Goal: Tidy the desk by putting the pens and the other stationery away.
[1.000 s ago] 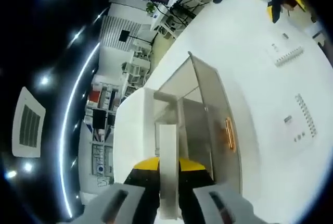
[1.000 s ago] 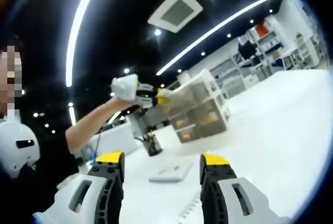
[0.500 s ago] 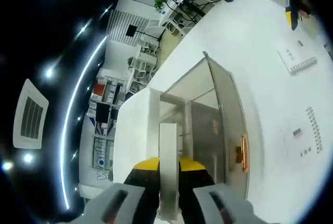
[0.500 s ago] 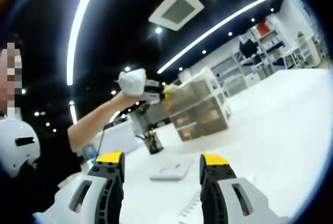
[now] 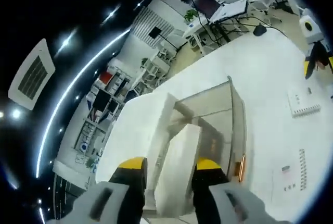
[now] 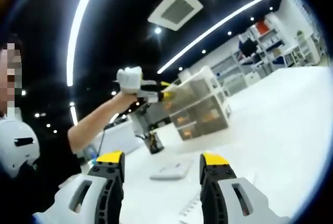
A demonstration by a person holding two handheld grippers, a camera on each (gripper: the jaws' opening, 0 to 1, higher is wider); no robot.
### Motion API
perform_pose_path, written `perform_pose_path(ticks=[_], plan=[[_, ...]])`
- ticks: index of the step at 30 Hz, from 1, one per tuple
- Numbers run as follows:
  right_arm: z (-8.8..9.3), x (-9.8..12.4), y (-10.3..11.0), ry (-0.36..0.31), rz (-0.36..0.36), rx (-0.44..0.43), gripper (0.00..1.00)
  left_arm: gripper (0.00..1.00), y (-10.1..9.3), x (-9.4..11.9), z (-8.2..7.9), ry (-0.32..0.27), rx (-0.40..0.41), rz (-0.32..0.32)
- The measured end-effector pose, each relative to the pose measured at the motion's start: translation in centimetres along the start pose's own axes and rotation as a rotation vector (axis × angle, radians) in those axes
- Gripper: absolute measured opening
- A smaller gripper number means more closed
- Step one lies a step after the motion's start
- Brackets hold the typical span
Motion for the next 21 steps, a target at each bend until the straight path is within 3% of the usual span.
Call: perform_pose_path(ticks=[3, 9, 15, 17, 21], plan=[[0.1, -0.1, 0.1, 0.002, -0.001, -0.002, 0.55, 0.34, 0.2, 0.4, -0.4, -0.031, 0.049, -0.007], [0.2, -0.3, 0.3, 0.004, -0.003, -0.002, 0.55, 0.37, 0.5, 1.6, -1.0, -0.092, 0.316, 0.051], [0.4, -0.6, 0.6, 0.009, -0.007, -0.004, 0.55, 0.47, 0.5, 2.9, -0.9, -0.127, 0.366, 0.049], [0.6, -0.8, 0.7, 0.012, -0.007, -0.003, 0.55, 0.44, 1.2, 3.5, -1.2, -0.158, 0.362, 0.008], [0.8, -1.2, 1.1, 0.016, -0.016, -0.005, 0.55, 0.43, 2.1, 5.0, -2.0, -0.207, 0.4, -0.01]])
Point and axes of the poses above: the point that each gripper's makers call its tool centre point, and the gripper's own axes: x roughly backward along the fingers, y roughly to its left, z roughly out of its underside, the point moved 1 cm from there along x, roughly backward along the fingers, and after that the axes turned 10 degrees about -z, right-handed, at the moved point
